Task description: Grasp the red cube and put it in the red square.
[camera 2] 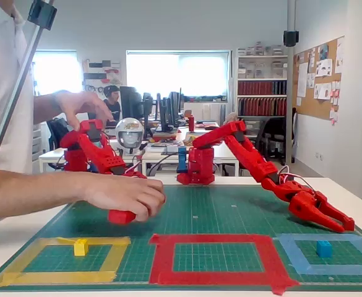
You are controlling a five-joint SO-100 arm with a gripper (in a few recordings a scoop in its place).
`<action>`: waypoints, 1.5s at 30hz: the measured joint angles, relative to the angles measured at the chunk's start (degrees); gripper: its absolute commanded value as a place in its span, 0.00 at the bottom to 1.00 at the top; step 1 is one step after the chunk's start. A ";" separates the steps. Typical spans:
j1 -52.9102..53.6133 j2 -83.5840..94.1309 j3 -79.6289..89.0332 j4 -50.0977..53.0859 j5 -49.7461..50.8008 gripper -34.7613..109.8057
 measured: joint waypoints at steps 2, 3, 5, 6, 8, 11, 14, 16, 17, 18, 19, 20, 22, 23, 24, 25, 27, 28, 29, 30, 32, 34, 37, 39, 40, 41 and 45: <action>0.00 0.00 0.00 0.00 0.00 0.25; 0.00 0.00 0.00 0.00 0.00 0.25; 0.00 0.00 0.00 0.00 0.18 0.25; 0.00 0.00 0.00 0.00 -0.09 0.25; 0.00 0.00 0.00 0.00 -0.62 0.25; 0.00 0.00 0.00 0.00 -0.79 0.25; 0.00 0.00 0.00 0.00 -0.79 0.25; 0.00 0.00 0.00 0.00 -0.79 0.25; 0.00 0.09 0.00 0.00 -0.79 0.25; 0.00 0.44 0.62 0.00 -0.79 0.25; 0.09 1.41 1.85 0.00 -0.79 0.25; 0.35 2.99 3.60 0.00 -0.88 0.25; 0.97 8.26 8.70 0.00 0.09 0.25; 1.32 11.78 11.78 0.00 0.79 0.25; 1.76 15.47 15.03 0.44 1.85 0.25; 2.46 19.78 18.46 1.67 2.99 0.25; 4.22 28.92 24.26 6.24 5.54 0.25; 5.19 33.75 26.98 8.79 6.59 0.25; 6.33 38.41 29.79 10.46 7.21 0.25; 7.82 42.89 32.70 11.51 7.73 0.25; 11.34 49.83 37.71 12.74 8.35 0.25; 15.29 53.00 40.96 13.45 8.61 0.25; 21.09 53.44 42.63 13.89 8.70 0.25; 25.05 53.35 42.54 13.89 8.70 0.25; 27.07 52.65 42.36 13.89 8.70 0.25; 29.00 51.24 42.10 13.89 8.70 0.25; 33.13 44.82 42.01 9.58 8.70 0.25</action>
